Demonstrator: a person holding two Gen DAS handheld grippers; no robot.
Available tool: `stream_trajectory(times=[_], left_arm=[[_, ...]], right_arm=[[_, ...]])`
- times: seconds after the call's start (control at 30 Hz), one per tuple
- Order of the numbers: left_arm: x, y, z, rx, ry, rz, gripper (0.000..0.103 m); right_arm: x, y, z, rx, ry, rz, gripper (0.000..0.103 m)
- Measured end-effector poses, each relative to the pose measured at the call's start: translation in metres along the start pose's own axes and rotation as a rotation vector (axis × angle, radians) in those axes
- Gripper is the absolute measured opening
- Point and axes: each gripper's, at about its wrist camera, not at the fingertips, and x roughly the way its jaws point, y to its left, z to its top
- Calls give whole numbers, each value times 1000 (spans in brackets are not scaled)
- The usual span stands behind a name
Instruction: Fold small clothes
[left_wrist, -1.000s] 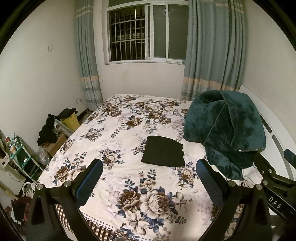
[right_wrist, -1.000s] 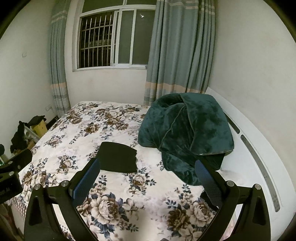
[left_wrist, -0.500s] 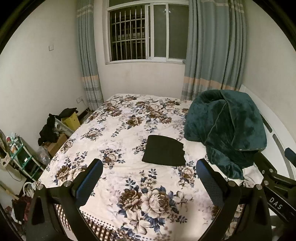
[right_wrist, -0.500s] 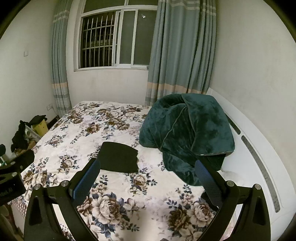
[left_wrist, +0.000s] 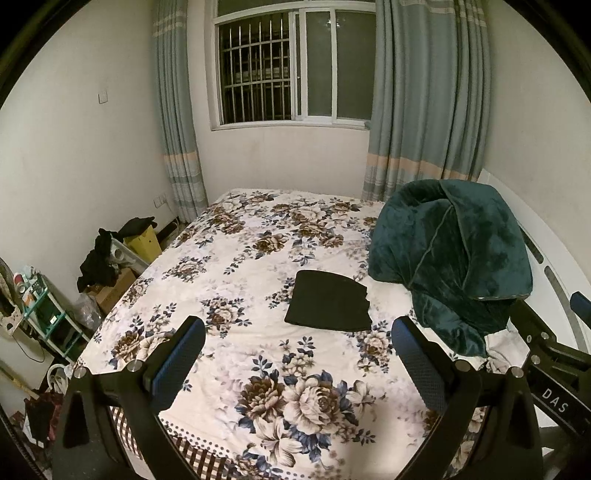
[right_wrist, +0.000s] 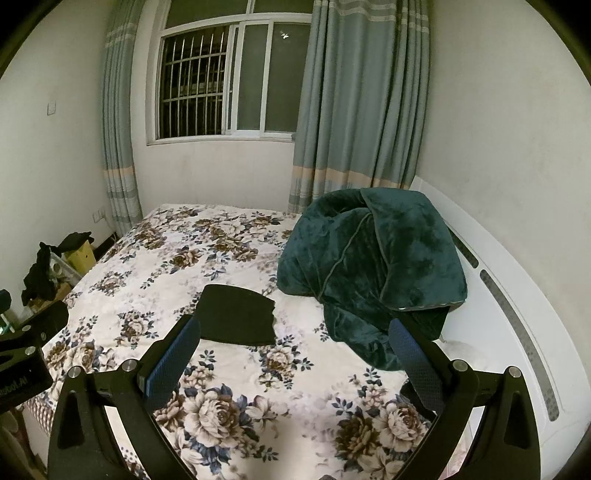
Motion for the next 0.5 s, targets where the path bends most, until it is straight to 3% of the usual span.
stream_trajectory(times=[0.5], left_arm=[[-3, 0, 0, -2, -5, 2, 103]], right_arm=[[-5, 1, 5, 0, -13, -1, 103]])
